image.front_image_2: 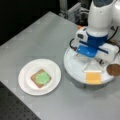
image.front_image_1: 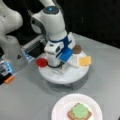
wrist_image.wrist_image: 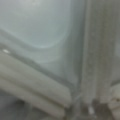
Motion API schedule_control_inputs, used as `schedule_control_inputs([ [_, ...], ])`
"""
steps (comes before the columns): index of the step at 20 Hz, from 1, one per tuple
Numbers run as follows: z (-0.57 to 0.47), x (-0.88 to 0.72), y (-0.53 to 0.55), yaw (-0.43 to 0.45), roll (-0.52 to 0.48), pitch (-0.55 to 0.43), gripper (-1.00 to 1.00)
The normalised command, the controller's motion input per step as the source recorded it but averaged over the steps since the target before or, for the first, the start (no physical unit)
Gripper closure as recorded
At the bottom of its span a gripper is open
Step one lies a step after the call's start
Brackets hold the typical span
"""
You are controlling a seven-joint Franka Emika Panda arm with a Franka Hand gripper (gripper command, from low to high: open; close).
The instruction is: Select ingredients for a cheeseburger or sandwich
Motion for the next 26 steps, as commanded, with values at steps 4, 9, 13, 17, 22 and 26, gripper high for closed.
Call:
schedule_control_inputs([
  [4,-0.18,-0.3,-0.01,0.079,0.122,-0.238,-1.0],
  [9,-0.16,-0.32,-0.06,0.284,0.103,-0.252,-1.0],
  [13,-0.16,-0.29,-0.08,0.321,0.095,-0.277,-1.0],
  [17,-0.19,-0.21,-0.06,0.242,0.128,-0.282,-1.0],
  [22,-0.21,-0.15,-0.02,0.167,0.188,-0.234,-1.0],
  [26,-0.23,-0.14,0.01,0.17,0.255,-0.164,-1.0],
])
